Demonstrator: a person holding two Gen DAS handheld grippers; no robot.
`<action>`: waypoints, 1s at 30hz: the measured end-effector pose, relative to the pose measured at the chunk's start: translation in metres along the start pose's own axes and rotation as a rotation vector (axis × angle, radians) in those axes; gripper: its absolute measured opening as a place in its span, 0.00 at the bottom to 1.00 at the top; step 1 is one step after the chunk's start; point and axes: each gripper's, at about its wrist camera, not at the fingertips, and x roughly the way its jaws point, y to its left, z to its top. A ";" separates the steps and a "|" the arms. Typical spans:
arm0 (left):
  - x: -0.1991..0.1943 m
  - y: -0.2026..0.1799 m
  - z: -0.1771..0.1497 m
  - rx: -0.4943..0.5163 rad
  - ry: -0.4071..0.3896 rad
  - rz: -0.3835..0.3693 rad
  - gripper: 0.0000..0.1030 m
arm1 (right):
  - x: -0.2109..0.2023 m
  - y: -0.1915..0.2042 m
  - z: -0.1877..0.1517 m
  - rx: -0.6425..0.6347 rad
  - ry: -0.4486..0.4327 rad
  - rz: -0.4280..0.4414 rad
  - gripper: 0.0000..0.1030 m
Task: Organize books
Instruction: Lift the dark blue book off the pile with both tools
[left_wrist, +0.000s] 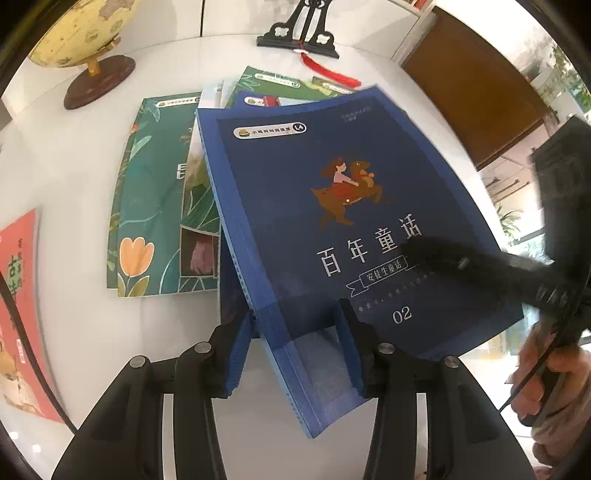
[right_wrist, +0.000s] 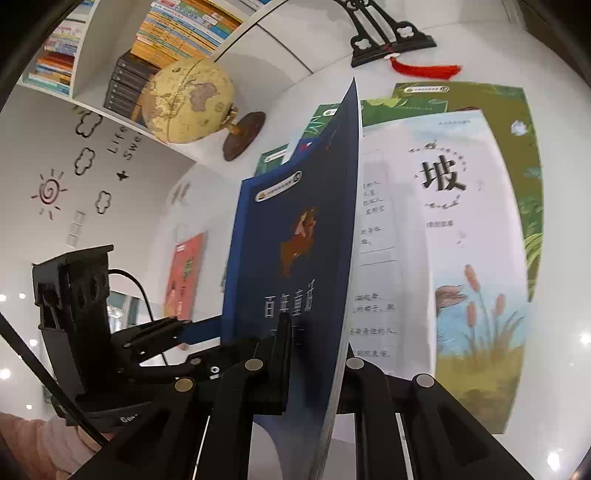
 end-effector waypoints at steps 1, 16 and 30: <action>0.003 -0.002 0.000 0.014 0.009 0.011 0.41 | -0.006 0.000 0.002 -0.002 -0.023 -0.051 0.14; 0.011 -0.005 0.001 0.036 0.054 -0.024 0.46 | -0.043 -0.057 -0.028 0.152 -0.014 -0.078 0.47; 0.013 -0.018 -0.015 0.128 0.098 -0.038 0.47 | -0.035 -0.025 -0.062 0.166 0.008 0.134 0.27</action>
